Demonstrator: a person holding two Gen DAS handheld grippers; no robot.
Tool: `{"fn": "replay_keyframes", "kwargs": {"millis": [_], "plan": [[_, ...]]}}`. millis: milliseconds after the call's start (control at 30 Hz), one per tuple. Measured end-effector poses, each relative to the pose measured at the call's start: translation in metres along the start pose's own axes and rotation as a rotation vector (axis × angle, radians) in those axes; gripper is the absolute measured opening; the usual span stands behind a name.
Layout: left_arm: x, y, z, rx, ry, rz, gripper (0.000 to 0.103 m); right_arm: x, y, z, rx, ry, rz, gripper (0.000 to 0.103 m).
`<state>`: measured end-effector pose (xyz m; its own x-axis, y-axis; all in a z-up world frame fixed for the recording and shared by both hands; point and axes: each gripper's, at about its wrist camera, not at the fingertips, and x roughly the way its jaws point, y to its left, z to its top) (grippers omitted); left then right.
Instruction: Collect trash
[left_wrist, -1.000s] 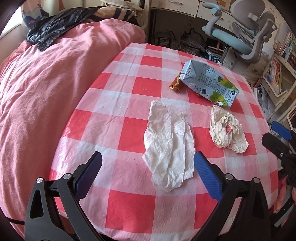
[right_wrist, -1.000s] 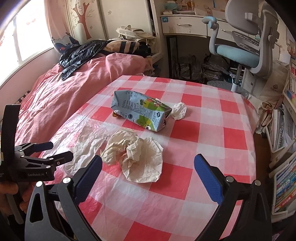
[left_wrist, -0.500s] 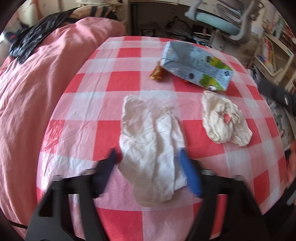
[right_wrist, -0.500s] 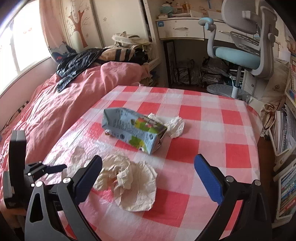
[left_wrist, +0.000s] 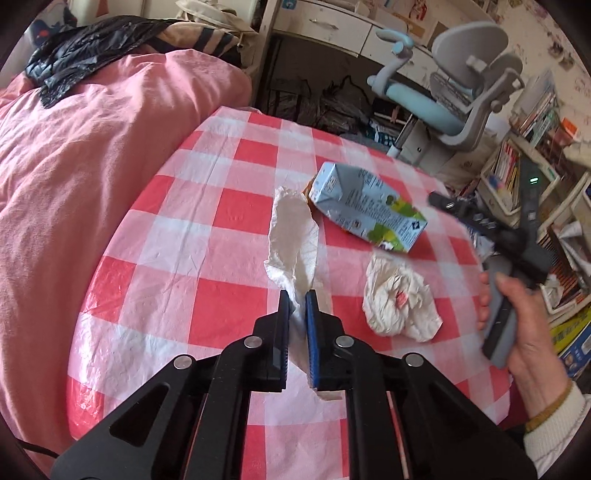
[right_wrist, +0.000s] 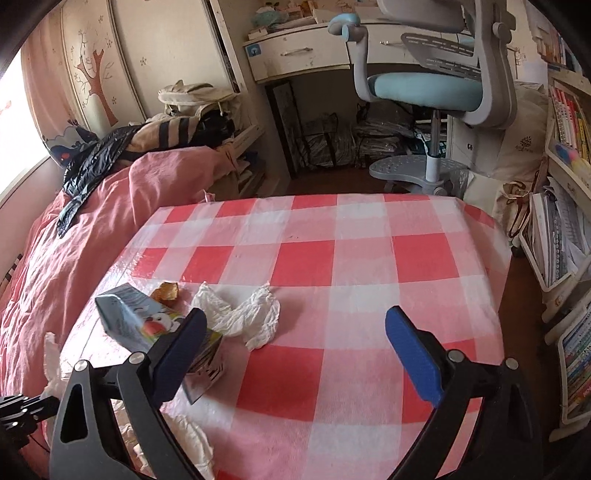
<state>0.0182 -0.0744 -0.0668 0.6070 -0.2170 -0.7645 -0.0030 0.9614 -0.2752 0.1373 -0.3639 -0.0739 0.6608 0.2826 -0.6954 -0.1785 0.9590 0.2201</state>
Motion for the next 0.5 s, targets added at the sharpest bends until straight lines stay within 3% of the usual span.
{"fn": "replay_keyframes", "kwargs": {"millis": [133,267,333,367,500], "plan": [[-0.005,0.001,0.005,-0.023,-0.022,-0.025,0.009,0.028,0.002,0.006,-0.015,0.064,0.002,0.072],[0.003,0.003,0.007,-0.041,0.012,-0.040,0.009,0.050,0.010,0.010,-0.059,0.124,0.025,0.057],[0.005,0.004,0.007,-0.042,0.018,-0.039,0.009,0.052,0.015,0.012,-0.075,0.129,0.057,0.030],[0.005,0.004,0.008,-0.042,0.018,-0.039,0.009,0.054,0.016,0.013,-0.076,0.146,0.080,0.010],[0.003,0.008,0.011,-0.053,0.009,-0.034,0.009,0.047,0.020,0.013,-0.081,0.152,0.132,0.004]]}}
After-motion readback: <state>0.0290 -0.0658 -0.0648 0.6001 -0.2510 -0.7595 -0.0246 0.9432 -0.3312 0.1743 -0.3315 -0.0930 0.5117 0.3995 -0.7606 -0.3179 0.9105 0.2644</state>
